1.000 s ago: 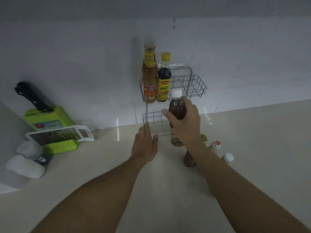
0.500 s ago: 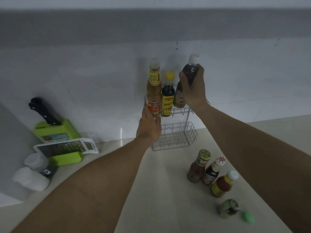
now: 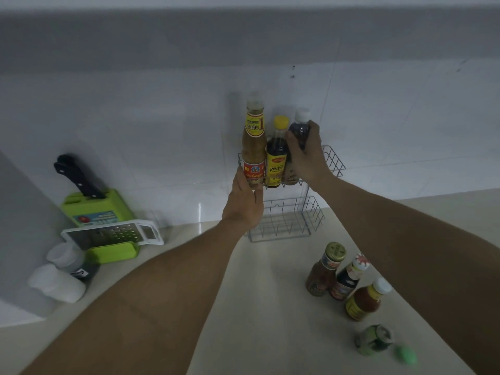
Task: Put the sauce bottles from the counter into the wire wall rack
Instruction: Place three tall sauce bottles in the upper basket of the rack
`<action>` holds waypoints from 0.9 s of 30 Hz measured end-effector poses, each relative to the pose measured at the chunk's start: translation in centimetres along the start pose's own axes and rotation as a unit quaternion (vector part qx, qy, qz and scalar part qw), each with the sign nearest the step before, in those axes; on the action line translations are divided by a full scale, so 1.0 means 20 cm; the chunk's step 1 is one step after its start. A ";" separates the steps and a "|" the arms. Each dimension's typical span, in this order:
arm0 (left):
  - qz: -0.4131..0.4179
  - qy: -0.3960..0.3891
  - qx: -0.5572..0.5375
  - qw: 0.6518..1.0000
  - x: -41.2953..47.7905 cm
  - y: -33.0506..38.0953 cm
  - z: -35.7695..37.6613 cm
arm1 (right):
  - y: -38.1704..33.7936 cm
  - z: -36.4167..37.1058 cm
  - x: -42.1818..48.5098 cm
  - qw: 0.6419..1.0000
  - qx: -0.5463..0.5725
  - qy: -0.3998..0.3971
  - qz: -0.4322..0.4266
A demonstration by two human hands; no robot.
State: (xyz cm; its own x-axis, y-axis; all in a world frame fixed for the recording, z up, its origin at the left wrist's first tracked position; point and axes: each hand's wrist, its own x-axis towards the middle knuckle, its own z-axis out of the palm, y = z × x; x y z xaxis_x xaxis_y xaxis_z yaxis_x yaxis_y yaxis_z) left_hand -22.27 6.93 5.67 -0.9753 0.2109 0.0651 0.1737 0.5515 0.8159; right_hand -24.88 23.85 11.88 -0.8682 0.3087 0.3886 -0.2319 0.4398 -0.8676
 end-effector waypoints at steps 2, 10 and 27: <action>0.000 -0.001 0.000 1.000 0.00 0.00 0.00 | 0.01 0.01 -0.01 1.000 0.011 -0.001 0.008; 0.003 0.008 -0.010 1.000 -0.01 0.00 0.02 | 0.05 0.00 -0.10 0.993 -0.016 -0.055 0.102; -0.079 -0.089 -0.004 0.993 -0.26 -0.19 0.40 | 0.11 -0.28 -0.45 0.965 -0.247 -0.065 0.056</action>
State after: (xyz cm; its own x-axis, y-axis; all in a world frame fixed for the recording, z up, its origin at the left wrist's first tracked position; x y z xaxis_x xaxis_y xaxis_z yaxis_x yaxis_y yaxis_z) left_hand -16.76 10.24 -2.46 -0.9506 0.2619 -0.1668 0.0181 0.5830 0.8123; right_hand -15.20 26.81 8.18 -0.9308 0.2832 0.2309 0.0760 0.7682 -0.6357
